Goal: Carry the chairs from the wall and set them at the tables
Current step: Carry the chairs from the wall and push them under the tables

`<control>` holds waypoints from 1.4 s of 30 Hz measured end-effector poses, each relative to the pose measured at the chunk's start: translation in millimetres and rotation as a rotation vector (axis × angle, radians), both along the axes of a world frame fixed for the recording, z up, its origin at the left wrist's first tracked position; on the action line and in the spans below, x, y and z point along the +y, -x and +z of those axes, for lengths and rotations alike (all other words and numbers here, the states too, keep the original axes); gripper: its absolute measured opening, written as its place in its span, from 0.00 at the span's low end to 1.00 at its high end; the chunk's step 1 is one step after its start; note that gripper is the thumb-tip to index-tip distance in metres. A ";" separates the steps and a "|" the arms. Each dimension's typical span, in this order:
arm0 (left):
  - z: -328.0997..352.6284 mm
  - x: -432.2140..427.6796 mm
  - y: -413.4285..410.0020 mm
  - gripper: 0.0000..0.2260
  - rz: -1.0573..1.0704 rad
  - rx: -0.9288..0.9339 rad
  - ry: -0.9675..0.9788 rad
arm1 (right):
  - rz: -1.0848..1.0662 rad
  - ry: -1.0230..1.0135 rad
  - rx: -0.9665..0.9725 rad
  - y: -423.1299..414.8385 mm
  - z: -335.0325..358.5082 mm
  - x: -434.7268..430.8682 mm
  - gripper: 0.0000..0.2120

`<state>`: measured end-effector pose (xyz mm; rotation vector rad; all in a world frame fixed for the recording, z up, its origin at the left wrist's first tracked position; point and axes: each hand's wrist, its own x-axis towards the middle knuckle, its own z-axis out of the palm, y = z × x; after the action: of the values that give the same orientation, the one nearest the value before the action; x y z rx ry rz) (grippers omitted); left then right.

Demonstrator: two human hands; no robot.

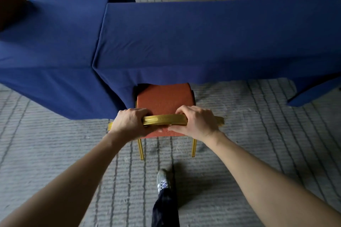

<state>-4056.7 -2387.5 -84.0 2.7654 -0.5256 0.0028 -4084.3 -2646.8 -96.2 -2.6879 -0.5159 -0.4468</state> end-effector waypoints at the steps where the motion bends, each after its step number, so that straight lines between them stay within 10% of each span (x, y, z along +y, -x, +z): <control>1: -9.4 4.3 12.3 0.30 -0.037 -0.003 0.005 | 0.023 0.012 0.030 12.4 -7.8 0.1 0.25; 15: -65.0 14.3 70.8 0.22 -0.084 -0.311 0.026 | 0.112 0.090 -0.091 60.1 -61.8 -6.4 0.20; 32: -39.3 -10.4 110.7 0.25 0.294 -0.021 0.013 | -0.355 -0.184 0.218 116.2 -29.3 43.6 0.28; 37: -15.5 -36.6 155.6 0.37 0.857 0.347 0.651 | -0.648 -0.869 0.316 160.5 -8.7 75.6 0.32; 42: 0.1 -41.7 151.1 0.41 1.287 0.959 1.819 | -0.999 -1.766 0.750 144.5 9.4 86.8 0.37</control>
<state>-4207.7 -2429.2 -83.8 0.6791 1.0237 -0.3175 -4228.8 -2560.0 -86.7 -0.9542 1.0278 0.0232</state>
